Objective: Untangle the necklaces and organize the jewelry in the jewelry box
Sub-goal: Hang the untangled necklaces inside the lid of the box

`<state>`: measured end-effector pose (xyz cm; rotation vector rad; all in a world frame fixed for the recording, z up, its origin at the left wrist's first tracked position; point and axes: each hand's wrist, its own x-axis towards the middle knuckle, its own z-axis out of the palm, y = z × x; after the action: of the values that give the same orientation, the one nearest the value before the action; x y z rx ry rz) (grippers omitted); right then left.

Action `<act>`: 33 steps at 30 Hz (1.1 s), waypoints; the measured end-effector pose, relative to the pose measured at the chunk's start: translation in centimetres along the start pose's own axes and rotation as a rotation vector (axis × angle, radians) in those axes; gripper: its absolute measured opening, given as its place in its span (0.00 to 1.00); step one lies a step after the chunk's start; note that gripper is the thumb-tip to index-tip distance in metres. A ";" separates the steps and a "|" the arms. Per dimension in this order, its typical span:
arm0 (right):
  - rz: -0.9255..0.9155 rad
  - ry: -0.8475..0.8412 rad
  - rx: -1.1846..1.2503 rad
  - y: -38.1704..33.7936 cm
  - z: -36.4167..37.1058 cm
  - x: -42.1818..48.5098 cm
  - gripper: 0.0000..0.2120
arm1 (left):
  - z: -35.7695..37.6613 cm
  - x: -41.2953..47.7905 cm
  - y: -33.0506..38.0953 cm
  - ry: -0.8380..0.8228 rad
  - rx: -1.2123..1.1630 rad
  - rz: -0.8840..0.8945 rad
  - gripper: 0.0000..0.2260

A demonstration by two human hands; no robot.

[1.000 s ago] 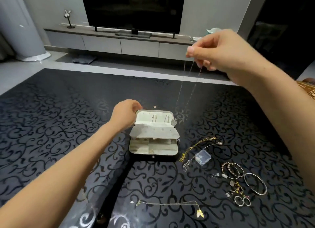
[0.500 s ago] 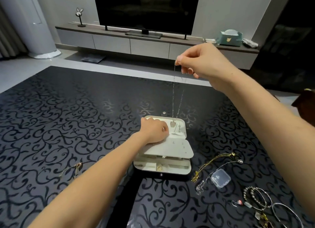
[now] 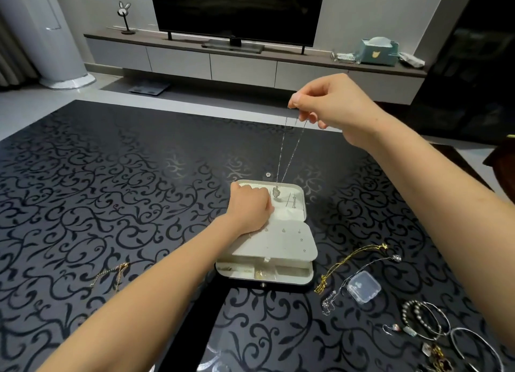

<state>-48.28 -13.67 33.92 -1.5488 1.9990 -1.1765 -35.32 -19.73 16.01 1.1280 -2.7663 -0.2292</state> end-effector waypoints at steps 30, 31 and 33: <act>-0.067 -0.043 -0.630 6.4 7.1 -2.3 0.09 | 0.5 -3.1 0.4 0.532 -0.291 0.051 0.05; -0.088 -0.006 -0.666 6.9 7.6 -2.5 0.10 | 0.6 -3.1 0.4 0.529 -0.289 0.051 0.04; -0.132 0.070 -0.734 7.8 8.4 -2.8 0.11 | 0.6 -3.1 0.3 0.523 -0.284 0.054 0.04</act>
<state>-46.34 -14.01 22.29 -2.0018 2.5779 -0.5433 -33.49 -17.28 15.29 0.8865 -2.2175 -0.2656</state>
